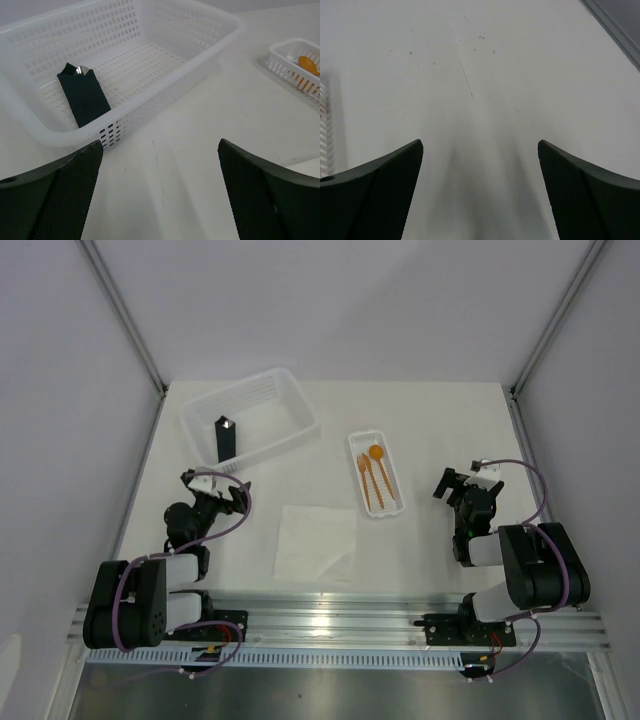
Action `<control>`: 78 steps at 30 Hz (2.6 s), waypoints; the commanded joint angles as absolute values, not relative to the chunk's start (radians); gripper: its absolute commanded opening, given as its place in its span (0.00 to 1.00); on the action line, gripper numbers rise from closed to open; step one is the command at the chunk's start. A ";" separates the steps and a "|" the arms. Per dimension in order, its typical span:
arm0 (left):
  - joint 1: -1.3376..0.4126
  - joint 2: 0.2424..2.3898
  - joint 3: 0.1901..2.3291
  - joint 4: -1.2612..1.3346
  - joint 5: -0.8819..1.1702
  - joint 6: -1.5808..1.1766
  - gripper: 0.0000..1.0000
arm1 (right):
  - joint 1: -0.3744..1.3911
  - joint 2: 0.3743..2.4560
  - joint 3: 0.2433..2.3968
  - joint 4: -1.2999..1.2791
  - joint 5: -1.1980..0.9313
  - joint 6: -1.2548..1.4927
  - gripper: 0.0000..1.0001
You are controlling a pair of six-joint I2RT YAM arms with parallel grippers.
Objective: Place the utensils on the paper napkin and roll it up
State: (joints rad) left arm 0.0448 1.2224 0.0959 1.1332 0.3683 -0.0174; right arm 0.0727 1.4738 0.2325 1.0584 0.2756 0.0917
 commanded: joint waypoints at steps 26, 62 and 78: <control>0.074 0.928 0.833 -0.308 0.700 0.233 1.00 | 0.320 1.544 1.241 -0.303 0.032 0.193 0.23; 0.104 0.853 0.715 -0.569 -0.055 0.301 1.00 | 0.494 2.059 1.509 -0.479 -0.020 0.256 0.22; 0.106 0.838 0.724 -0.581 -0.071 0.302 0.99 | 0.494 2.085 1.476 -0.476 0.069 0.235 0.00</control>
